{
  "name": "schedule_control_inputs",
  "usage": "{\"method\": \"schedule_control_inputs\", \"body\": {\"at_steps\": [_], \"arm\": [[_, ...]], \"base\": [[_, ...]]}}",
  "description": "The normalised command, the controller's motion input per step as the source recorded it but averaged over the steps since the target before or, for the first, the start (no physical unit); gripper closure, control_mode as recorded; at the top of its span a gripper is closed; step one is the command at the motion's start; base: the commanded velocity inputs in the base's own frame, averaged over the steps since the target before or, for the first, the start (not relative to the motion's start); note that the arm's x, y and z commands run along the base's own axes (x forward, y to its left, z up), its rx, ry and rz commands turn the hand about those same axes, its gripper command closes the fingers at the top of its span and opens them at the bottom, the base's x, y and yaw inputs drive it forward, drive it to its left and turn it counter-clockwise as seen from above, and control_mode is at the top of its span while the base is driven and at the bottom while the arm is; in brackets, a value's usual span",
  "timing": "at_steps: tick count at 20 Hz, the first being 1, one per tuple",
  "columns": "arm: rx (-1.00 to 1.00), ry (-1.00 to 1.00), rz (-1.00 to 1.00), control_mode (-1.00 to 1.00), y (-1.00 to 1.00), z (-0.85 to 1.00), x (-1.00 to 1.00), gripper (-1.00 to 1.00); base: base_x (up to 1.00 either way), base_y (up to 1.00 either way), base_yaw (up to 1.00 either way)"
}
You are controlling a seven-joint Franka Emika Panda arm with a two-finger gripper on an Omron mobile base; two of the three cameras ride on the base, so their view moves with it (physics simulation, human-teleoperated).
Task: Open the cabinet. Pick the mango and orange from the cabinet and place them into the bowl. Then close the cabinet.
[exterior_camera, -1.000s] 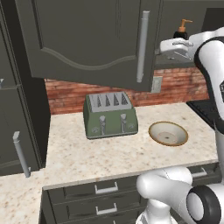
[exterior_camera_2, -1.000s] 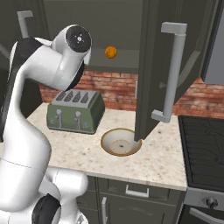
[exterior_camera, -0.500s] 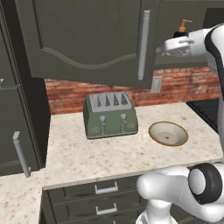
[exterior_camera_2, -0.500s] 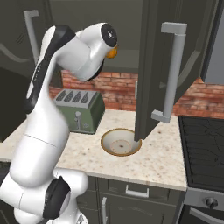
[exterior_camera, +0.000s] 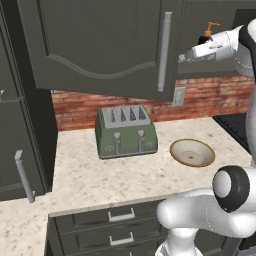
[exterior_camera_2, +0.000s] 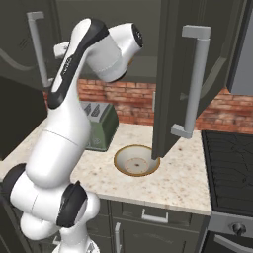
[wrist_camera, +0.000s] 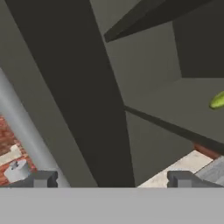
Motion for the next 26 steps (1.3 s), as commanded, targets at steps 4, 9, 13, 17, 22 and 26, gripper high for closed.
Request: {"method": "schedule_control_inputs", "body": {"at_steps": [4, 9, 13, 17, 22, 26], "arm": [[0.0, -0.05, 0.28, -1.0, 0.57, -0.24, 0.0, -1.0], [-0.01, -0.07, 0.27, -1.0, 0.61, -0.21, 0.0, -1.0], [-0.04, -0.13, 0.23, -1.0, 0.66, -0.16, -0.02, -1.0], [-0.06, -0.18, 0.19, -1.0, 0.7, -0.17, -0.16, -1.0], [-0.06, -0.21, 0.15, -1.0, 0.67, -0.18, -0.34, -1.0], [-0.03, -0.23, 0.11, -1.0, 0.48, -0.08, -0.47, -1.0]], "base": [[0.0, 0.0, 0.0], [0.0, 0.0, 0.0], [0.0, 0.0, 0.0], [0.0, 0.0, 0.0], [0.0, 0.0, 0.0], [0.0, 0.0, 0.0]]}}
